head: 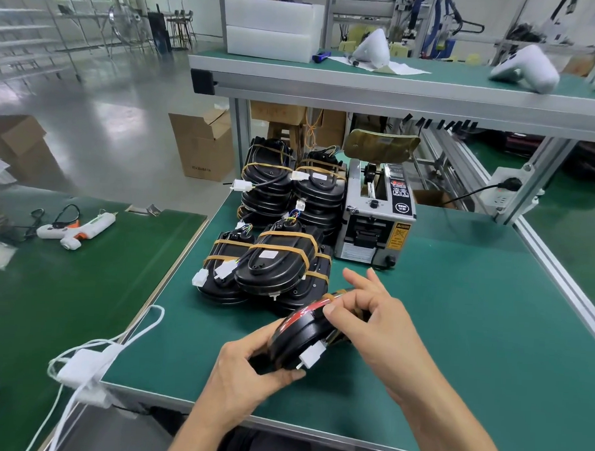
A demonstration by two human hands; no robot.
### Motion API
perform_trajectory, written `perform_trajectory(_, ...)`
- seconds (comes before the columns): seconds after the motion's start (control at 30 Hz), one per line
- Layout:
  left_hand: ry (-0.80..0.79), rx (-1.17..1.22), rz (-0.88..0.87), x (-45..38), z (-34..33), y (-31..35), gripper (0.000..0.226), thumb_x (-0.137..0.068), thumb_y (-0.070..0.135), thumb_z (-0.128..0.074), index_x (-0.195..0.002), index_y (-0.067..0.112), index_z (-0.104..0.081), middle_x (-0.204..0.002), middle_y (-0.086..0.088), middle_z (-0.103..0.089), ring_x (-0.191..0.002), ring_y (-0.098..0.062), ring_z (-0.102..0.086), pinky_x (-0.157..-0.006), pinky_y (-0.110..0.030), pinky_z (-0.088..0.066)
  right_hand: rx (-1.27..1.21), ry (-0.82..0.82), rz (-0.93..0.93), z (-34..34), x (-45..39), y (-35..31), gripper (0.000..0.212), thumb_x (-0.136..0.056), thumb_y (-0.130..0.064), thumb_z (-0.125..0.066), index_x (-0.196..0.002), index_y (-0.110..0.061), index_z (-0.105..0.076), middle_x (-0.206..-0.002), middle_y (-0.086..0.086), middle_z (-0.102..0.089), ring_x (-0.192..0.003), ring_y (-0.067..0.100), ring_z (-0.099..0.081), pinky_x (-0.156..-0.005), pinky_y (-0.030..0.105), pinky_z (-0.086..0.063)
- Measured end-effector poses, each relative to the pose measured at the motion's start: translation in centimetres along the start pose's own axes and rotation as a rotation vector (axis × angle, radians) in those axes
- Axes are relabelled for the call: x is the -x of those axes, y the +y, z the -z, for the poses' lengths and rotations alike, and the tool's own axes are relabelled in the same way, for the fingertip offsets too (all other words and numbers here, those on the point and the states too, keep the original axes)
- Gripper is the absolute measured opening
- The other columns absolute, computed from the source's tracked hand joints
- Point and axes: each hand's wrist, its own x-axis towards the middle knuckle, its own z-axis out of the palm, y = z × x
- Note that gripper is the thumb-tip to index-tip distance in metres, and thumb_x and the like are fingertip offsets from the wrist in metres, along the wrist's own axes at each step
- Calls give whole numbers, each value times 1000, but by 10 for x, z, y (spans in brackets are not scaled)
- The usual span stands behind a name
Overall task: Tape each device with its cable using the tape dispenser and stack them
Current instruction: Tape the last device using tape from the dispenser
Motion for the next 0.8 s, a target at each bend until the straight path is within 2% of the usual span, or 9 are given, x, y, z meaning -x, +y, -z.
perform_trajectory(0.1,3,9,0,0,-1,2,74,-73,54,-96,-141,45,-68,-125,10,-79,-120,-11,-73,-105,-21,-52,13,-4,1,0,-1,0,16,-89,-27,-76,-74,-27,-78,-153,-16,-51,-152,-14,-6,-126,42,-19)
perform_trajectory(0.3,23,30,7,1,-2,7,75,-68,64,-95,-137,46,-70,-123,11,-80,-116,-9,-74,-103,-19,-53,31,5,11,-1,-2,3,19,-91,-28,-76,-72,-26,-78,-149,-20,-51,-150,-16,-7,-117,30,-19)
perform_trajectory(0.67,9,25,6,2,-1,8,73,-72,57,-96,-139,45,-69,-122,10,-80,-116,-10,-75,-101,-17,-53,71,39,32,-4,0,3,26,-89,-26,-74,-64,-31,-72,-149,-19,-53,-151,-14,-10,-121,36,-23)
perform_trajectory(0.8,0,18,-1,1,-1,8,74,-73,56,-95,-141,44,-68,-122,9,-80,-116,-10,-75,-100,-17,-53,150,73,52,-8,0,4,18,-87,-27,-71,-70,-35,-72,-148,-20,-53,-150,-14,-12,-115,28,-23)
